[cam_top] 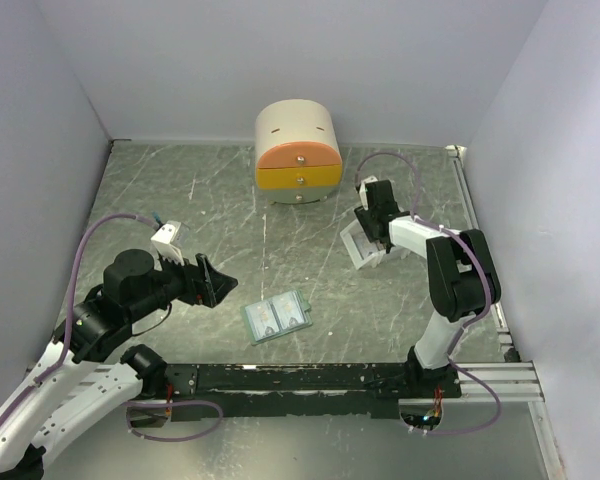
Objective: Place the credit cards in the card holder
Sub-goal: Pick up the credit card from the storage box.
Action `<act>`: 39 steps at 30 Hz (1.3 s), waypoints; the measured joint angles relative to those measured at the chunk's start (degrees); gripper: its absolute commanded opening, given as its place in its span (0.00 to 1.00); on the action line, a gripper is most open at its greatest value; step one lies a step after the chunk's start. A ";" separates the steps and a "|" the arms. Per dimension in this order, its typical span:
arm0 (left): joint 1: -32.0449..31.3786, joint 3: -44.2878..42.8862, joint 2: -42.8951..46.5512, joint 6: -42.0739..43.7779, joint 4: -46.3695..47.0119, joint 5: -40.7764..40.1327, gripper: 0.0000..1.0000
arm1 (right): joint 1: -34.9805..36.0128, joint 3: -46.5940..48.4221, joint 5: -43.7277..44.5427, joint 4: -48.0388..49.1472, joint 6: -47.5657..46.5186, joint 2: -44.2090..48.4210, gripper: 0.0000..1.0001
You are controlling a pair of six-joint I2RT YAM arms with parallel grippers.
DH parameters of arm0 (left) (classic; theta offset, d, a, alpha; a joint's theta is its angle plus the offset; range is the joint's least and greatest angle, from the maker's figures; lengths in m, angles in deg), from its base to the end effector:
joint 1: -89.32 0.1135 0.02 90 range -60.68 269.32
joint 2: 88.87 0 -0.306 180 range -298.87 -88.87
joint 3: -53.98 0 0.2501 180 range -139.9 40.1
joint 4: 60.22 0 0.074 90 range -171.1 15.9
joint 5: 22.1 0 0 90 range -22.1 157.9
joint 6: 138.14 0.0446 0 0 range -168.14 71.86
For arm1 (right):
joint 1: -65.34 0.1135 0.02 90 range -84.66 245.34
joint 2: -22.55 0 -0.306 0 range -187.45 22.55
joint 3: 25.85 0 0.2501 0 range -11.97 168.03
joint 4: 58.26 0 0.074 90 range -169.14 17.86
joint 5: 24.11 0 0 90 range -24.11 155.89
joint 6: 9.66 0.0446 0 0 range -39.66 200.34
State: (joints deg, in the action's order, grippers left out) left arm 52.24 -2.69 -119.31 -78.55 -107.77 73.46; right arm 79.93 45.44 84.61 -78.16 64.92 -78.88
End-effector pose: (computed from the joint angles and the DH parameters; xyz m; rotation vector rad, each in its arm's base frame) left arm 0.0698 -0.0582 0.3360 0.1865 2.0352 -0.8577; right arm 0.3632 0.0797 0.1988 -0.4861 2.3733 -0.4050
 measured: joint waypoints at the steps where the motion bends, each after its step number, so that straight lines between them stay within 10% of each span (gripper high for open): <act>1: 0.00 0.02 0.00 0.00 0.00 0.00 0.97 | 0.00 -0.24 0.09 0.70 0.00 -0.07 0.51; 10: 0.00 0.11 0.00 0.00 0.00 -0.02 0.97 | 0.00 0.02 -2.01 1.18 1.27 0.04 0.06; 26: 0.00 0.11 0.02 0.00 0.00 -0.04 0.97 | 0.07 1.18 -4.35 -7.41 3.67 6.84 0.20; 30: 0.00 0.11 0.02 0.00 0.00 -0.04 0.97 | 0.11 1.03 -3.85 -8.50 4.09 6.82 0.00; 36: 0.00 0.11 0.02 0.00 0.00 -0.04 0.97 | 0.11 1.03 -3.58 -8.83 4.31 6.82 0.00; 39: 0.00 0.11 0.02 -0.02 0.00 -0.04 0.97 | 0.11 1.03 -3.48 -8.76 4.46 6.82 0.35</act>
State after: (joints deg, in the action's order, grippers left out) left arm 52.24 -2.58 -119.29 -78.58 -107.77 73.42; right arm 80.04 46.47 81.13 -86.93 69.38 -72.06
